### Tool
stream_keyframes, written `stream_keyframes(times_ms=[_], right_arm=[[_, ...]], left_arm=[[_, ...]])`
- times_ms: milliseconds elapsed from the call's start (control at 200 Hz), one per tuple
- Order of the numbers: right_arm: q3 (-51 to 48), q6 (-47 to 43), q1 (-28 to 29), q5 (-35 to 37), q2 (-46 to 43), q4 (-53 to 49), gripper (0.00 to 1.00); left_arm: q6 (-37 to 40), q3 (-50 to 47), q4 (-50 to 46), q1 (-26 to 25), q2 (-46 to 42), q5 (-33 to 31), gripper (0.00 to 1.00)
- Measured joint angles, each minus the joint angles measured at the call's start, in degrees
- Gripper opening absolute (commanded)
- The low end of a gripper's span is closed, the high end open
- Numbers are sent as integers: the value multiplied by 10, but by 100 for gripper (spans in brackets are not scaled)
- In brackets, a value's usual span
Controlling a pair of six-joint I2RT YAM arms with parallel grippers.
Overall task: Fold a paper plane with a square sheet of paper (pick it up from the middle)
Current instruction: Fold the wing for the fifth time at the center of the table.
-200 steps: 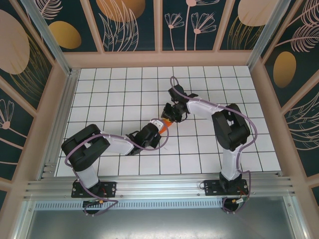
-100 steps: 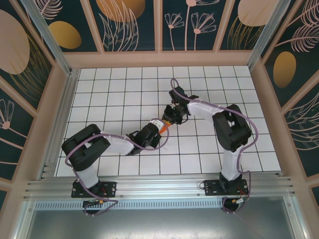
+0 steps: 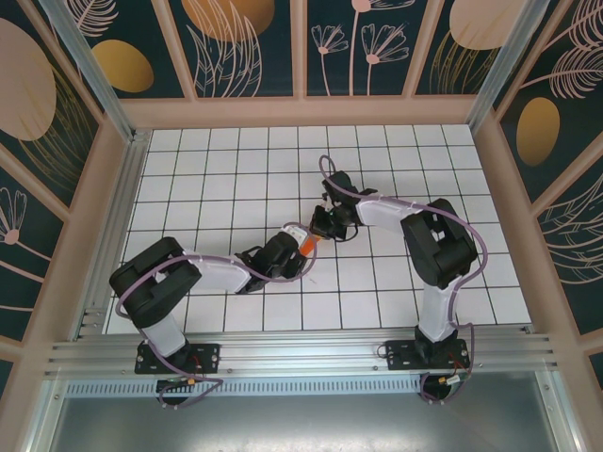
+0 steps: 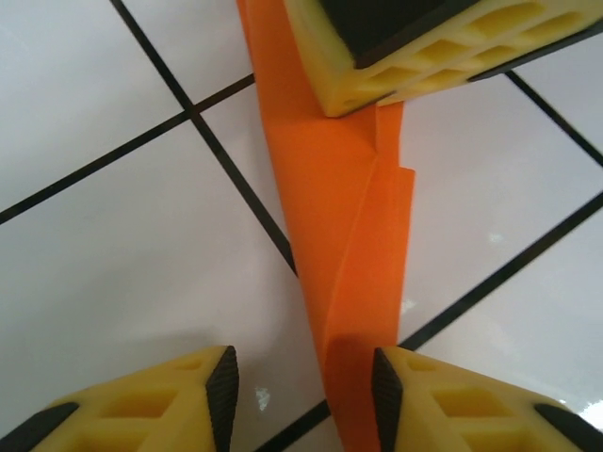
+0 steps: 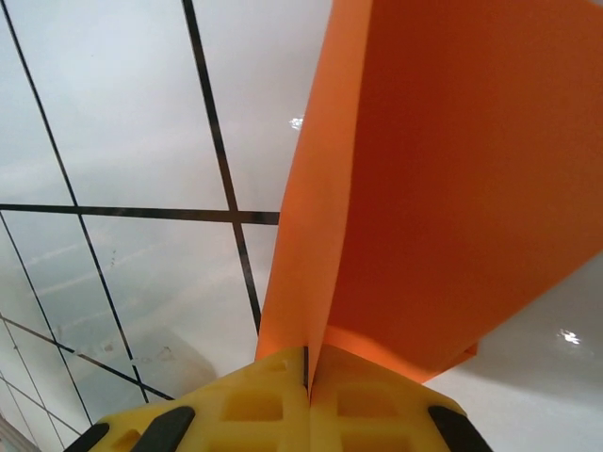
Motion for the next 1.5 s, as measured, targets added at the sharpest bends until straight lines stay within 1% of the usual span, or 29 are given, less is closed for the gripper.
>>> stream_keyframes(times_ms=[155, 265, 395, 510, 595, 781, 956, 1116, 1311, 1496], right_arm=[[-13, -33, -4, -12, -6, 27, 5], [-21, -59, -6, -20, -6, 41, 6], [-29, -89, -7, -31, -6, 58, 6], [-36, -113, -8, -42, -6, 69, 6], [-41, -128, -15, -51, -6, 76, 6], [-60, -156, -38, -73, -6, 98, 7], [-66, -171, -41, -91, -4, 113, 7], [-66, -181, -44, -99, -1, 115, 7], [-66, -186, -51, -101, 6, 115, 7], [-66, -192, -53, -101, 6, 115, 7]], left_arm=[[-23, -6, -6, 0, -38, 41, 57], [-44, -16, -6, 2, -70, 66, 58], [-84, -32, 1, 20, -104, 97, 50], [-138, -45, 24, 57, -112, 130, 41], [-170, -53, 35, 81, -111, 152, 37], [-251, -55, 97, 104, -72, 215, 30], [-307, -54, 151, 114, -23, 260, 27], [-327, -43, 165, 114, -1, 274, 27], [-333, -28, 188, 114, 14, 275, 27], [-336, -19, 195, 114, 40, 289, 26]])
